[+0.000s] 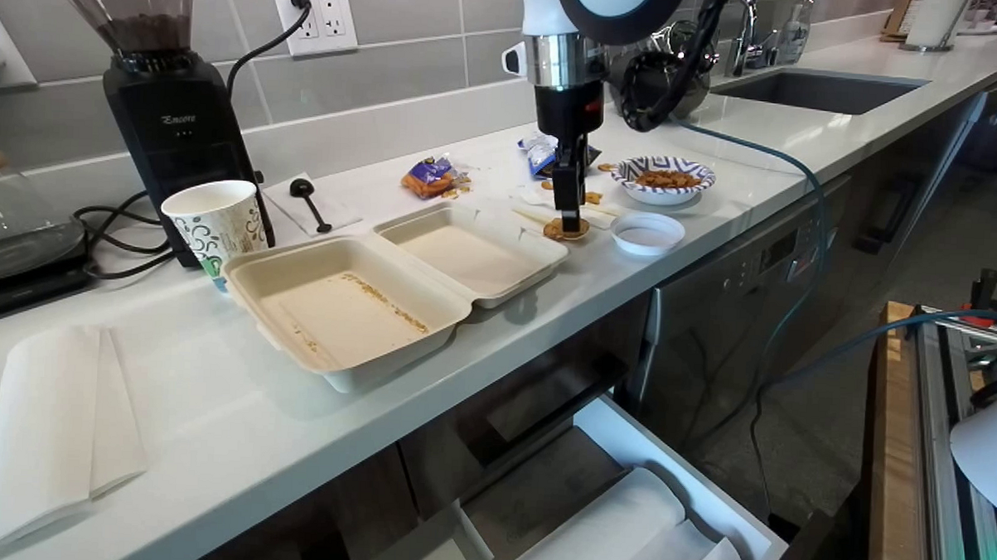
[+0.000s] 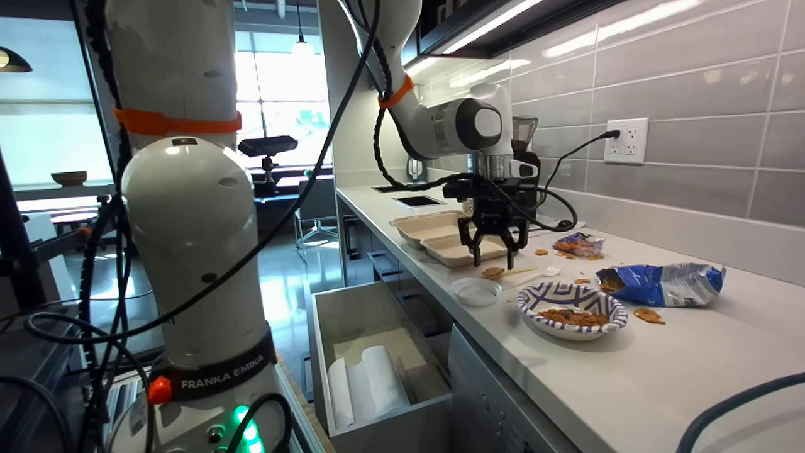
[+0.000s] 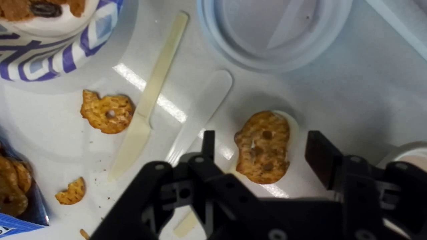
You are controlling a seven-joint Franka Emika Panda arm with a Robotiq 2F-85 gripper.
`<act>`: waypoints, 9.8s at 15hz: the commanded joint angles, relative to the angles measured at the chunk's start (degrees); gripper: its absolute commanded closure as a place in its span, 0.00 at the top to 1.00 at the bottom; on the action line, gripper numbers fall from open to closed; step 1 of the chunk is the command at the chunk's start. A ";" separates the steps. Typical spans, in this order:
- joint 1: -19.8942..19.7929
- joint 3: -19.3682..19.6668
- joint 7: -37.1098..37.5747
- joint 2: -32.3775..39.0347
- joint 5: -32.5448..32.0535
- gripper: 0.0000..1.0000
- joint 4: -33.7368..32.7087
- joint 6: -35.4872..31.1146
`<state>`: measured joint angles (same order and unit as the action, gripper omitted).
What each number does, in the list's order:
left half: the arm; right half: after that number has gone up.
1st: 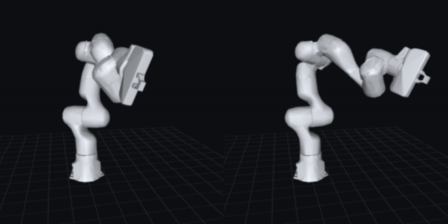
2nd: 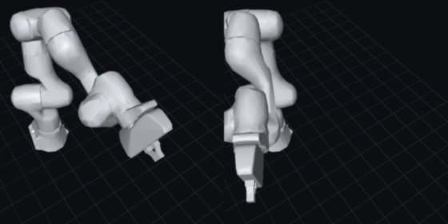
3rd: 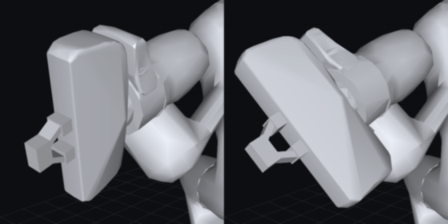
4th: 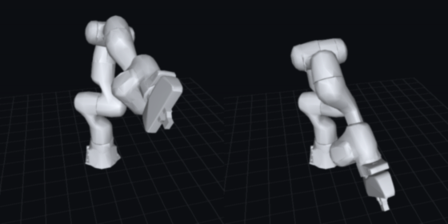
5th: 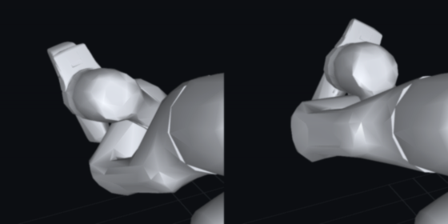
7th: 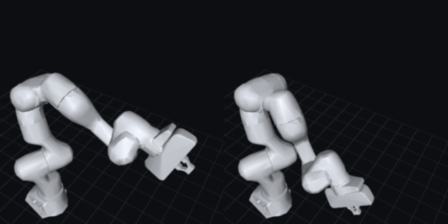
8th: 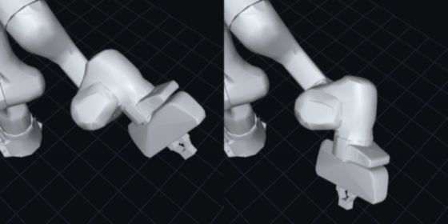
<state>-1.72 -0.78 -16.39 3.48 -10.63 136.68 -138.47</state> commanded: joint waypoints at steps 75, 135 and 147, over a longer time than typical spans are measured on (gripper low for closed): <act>0.60 3.79 29.53 8.91 4.89 0.32 -7.91 -5.84; 5.52 -0.90 29.98 4.46 7.78 0.03 -14.52 6.26; 8.62 -4.36 32.93 5.75 10.63 0.03 -17.32 6.66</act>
<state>5.94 -4.49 15.00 8.43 -1.68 120.89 -133.20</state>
